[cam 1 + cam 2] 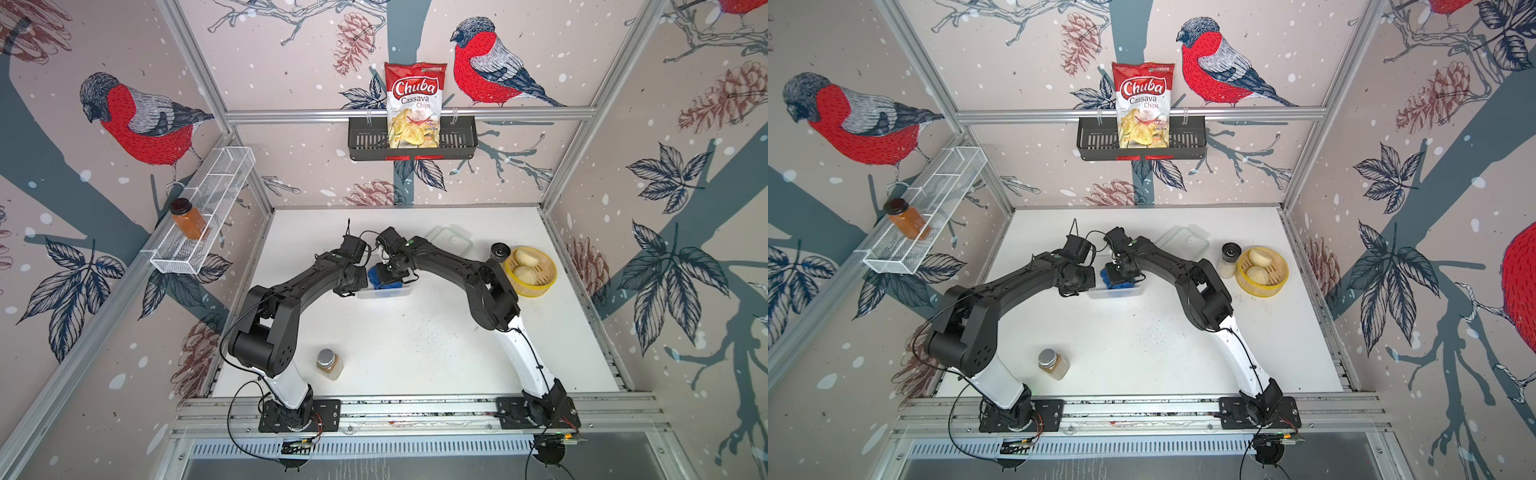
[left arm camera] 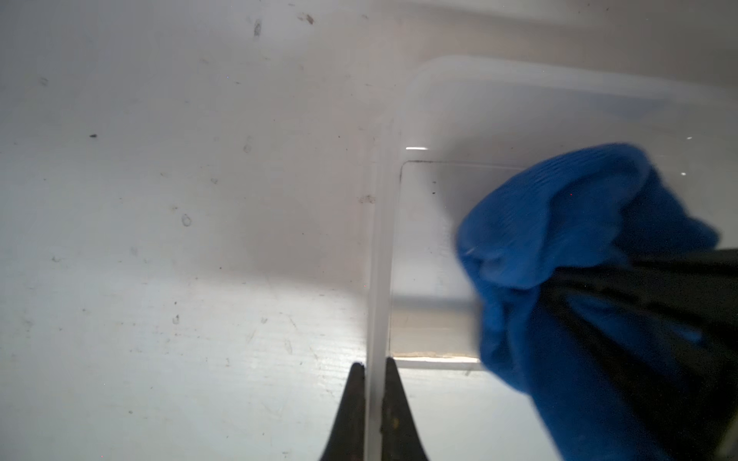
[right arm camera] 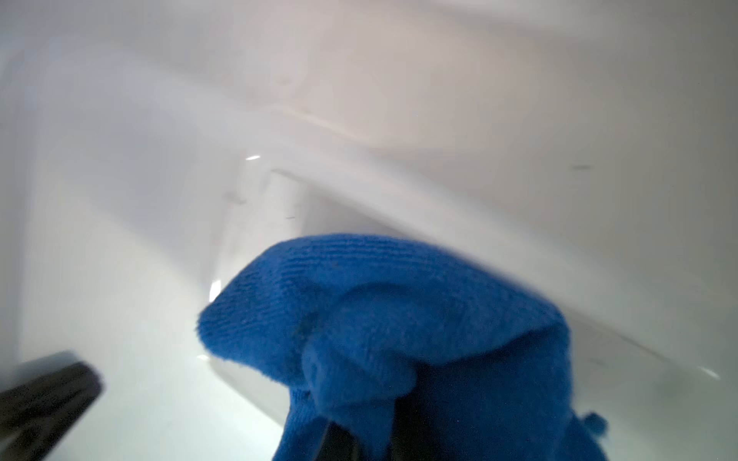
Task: Wipe the insides of the lunch boxes
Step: Wipe the dirt inside the lunch box.
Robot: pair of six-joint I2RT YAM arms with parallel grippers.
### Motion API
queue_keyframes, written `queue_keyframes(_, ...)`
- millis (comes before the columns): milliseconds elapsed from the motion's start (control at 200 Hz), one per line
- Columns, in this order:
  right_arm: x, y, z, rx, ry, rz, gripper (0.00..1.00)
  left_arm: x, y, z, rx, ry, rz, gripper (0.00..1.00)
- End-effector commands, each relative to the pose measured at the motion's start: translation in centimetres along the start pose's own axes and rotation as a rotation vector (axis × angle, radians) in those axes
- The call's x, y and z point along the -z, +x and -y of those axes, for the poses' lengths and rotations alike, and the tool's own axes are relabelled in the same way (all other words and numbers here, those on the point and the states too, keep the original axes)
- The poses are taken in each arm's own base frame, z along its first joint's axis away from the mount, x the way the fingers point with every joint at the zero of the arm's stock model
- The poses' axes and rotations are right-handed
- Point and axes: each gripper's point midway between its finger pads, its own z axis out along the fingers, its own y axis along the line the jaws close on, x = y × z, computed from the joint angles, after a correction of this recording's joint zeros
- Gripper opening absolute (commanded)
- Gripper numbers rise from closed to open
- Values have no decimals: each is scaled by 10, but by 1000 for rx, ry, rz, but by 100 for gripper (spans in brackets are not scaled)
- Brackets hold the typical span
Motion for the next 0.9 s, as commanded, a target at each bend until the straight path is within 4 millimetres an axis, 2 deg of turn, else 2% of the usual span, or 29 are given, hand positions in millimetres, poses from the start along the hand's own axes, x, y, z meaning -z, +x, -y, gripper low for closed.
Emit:
queue_keyframes(0, 19, -3, 38, 23, 199, 21, 0, 4, -6, 0, 6, 3, 26, 0)
queue_keyframes(65, 23, -7, 41, 41, 241, 36, 0, 4, -7, 1, 5, 7, 30, 0)
queue_keyframes(120, 21, -8, 32, 62, 230, 42, 0, 4, -7, 1, 3, 10, 31, 0)
queue_keyframes(325, -3, 1, -35, 148, 68, 20, 0, 4, -9, 3, 3, 17, 34, 0)
queue_keyframes(425, -14, 13, -69, 145, -82, -29, 0, 2, -9, 3, 5, 12, 31, 0)
queue_keyframes(505, -16, 24, -86, 117, -190, -64, 0, 2, -10, 3, 4, 13, 36, 0)
queue_keyframes(705, -6, 56, -103, 54, -396, -141, 0, 1, -13, 3, 6, 8, 53, 0)
queue_keyframes(830, 1, 64, -118, -1, -548, -181, 0, 2, -13, 5, 12, 29, 62, 0)
queue_keyframes(895, 2, 66, -123, 5, -559, -195, 0, 1, -12, 4, 12, 25, 61, 0)
